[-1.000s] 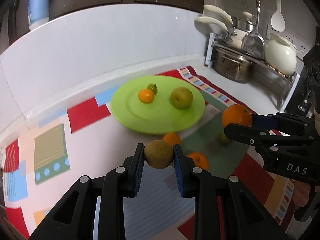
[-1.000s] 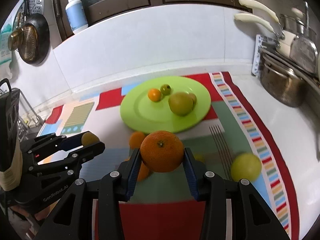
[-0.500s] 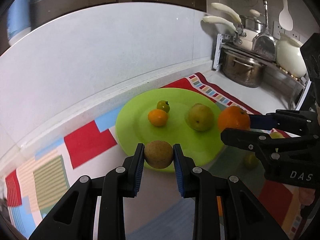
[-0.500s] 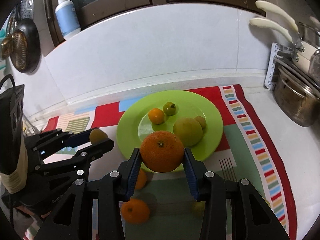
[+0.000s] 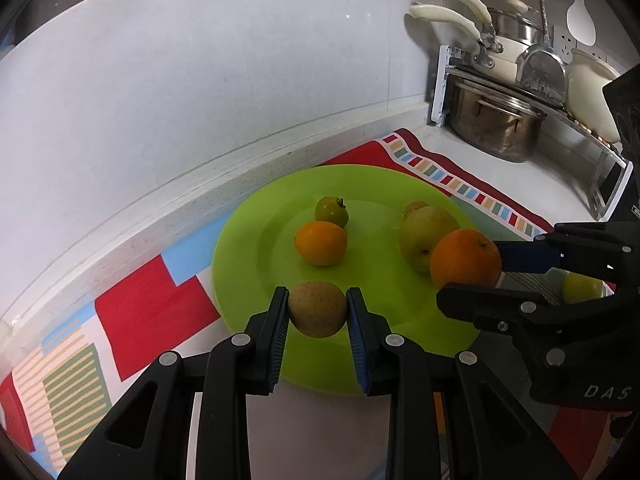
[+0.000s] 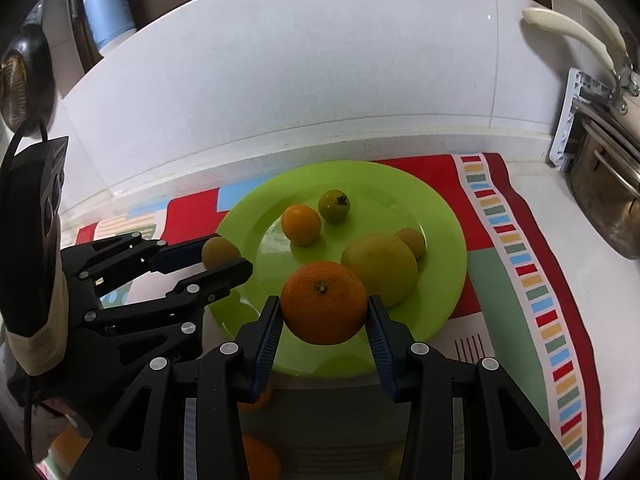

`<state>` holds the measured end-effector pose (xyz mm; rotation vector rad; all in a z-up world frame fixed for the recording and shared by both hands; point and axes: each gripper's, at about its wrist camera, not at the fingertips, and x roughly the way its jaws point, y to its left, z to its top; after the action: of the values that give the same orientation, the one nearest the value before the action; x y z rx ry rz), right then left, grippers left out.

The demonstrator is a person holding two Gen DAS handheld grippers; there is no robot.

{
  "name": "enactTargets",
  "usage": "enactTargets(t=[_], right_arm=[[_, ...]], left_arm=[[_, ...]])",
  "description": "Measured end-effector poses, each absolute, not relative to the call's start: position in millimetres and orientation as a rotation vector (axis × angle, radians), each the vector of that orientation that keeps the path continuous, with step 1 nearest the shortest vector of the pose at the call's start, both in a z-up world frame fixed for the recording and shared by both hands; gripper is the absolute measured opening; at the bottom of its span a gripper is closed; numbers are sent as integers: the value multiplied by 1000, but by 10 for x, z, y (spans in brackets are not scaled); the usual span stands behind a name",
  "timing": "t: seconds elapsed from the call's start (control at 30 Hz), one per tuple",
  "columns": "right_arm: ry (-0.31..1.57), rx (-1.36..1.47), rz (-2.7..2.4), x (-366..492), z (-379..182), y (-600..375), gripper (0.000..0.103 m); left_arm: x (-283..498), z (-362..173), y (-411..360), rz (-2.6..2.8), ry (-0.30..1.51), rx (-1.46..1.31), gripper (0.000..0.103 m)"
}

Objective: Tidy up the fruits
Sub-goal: 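Lower both fruits onto the plate and open both grippers, then withdraw both grippers from the plate toward the remaining fruits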

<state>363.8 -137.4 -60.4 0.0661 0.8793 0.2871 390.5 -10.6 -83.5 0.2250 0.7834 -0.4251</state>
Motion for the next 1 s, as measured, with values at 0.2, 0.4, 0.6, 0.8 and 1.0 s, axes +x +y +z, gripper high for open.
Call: enactTargets(t=[0.2, 0.4, 0.6, 0.8, 1.0], right_arm=[[920, 78, 271, 3665, -646, -1391, 45], [869, 58, 256, 3492, -517, -1400, 51], [824, 56, 229, 3237, -350, -1442, 59], [772, 52, 177, 2930, -178, -1542, 68], [701, 54, 105, 2590, 31, -1700, 76]], left_arm=[[3876, -794, -73, -377, 774, 245, 50], [3625, -671, 23, -326, 754, 233, 60], [3318, -476, 118, -283, 727, 185, 67], [2935, -267, 127, -236, 689, 165, 76], [2593, -88, 89, -218, 656, 138, 84]])
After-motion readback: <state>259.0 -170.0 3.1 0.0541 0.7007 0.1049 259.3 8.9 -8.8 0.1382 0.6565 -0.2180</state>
